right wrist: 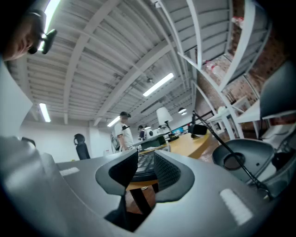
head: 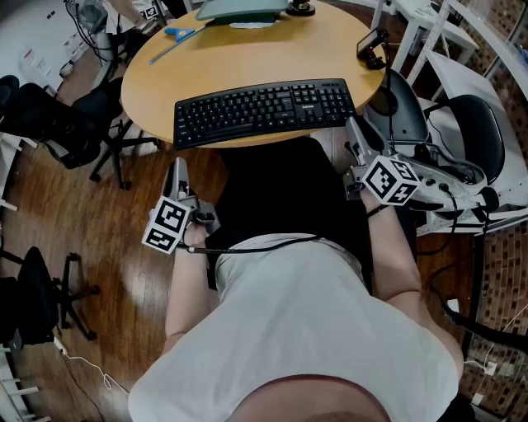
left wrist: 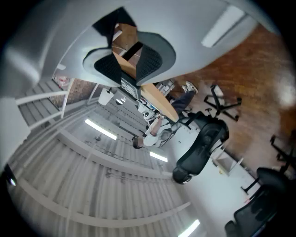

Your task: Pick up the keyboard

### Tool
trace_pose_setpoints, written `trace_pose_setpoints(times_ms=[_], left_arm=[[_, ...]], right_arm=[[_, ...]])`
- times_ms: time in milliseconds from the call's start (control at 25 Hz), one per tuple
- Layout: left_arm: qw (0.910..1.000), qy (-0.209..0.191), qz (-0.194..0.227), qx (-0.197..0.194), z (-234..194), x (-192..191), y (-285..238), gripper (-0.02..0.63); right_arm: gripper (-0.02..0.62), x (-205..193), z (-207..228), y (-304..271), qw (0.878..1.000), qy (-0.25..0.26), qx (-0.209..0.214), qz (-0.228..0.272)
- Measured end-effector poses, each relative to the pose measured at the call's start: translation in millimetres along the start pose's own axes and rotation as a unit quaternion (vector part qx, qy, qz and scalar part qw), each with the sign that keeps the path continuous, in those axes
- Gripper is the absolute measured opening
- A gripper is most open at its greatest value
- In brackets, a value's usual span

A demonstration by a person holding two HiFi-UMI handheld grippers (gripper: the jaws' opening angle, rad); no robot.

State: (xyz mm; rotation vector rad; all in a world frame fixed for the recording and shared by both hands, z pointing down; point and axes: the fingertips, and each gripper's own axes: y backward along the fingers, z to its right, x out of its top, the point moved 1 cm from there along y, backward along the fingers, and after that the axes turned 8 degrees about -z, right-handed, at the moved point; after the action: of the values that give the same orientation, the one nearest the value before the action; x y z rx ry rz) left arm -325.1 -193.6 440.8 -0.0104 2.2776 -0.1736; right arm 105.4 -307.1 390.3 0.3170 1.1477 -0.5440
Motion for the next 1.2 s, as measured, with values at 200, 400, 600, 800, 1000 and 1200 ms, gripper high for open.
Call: trace_pose_setpoints(times_ms=[200, 400, 600, 800, 1000, 1200], left_arm=[[0.9928, 0.117, -0.013, -0.022, -8, -2, -22, 0.4], [0.9806, 0.193, -0.018, -0.029, -20, -10, -38, 0.417], [0.9739, 0.225, -0.018, -0.026, -20, -12, -47, 0.459], [0.9681, 0.246, -0.005, -0.049, -11, -2, -49, 0.466], [0.9626, 0.266, -0.015, -0.049, -6, -5, -63, 0.465], [0.9531, 0.3, -0.022, -0.035, -14, -13, -71, 0.423]], right_arm=[[0.153, 3, 45, -7, 0.991, -0.127, -0.034, 0.017], [0.172, -7, 48, -22, 0.977, -0.211, 0.0, 0.014], [0.207, -8, 56, -22, 0.969, -0.247, -0.007, 0.024], [0.207, -11, 49, -31, 0.963, -0.269, 0.016, 0.018], [0.207, -15, 46, -34, 0.961, -0.277, 0.024, 0.015], [0.207, -17, 48, -33, 0.959, -0.281, 0.026, 0.013]])
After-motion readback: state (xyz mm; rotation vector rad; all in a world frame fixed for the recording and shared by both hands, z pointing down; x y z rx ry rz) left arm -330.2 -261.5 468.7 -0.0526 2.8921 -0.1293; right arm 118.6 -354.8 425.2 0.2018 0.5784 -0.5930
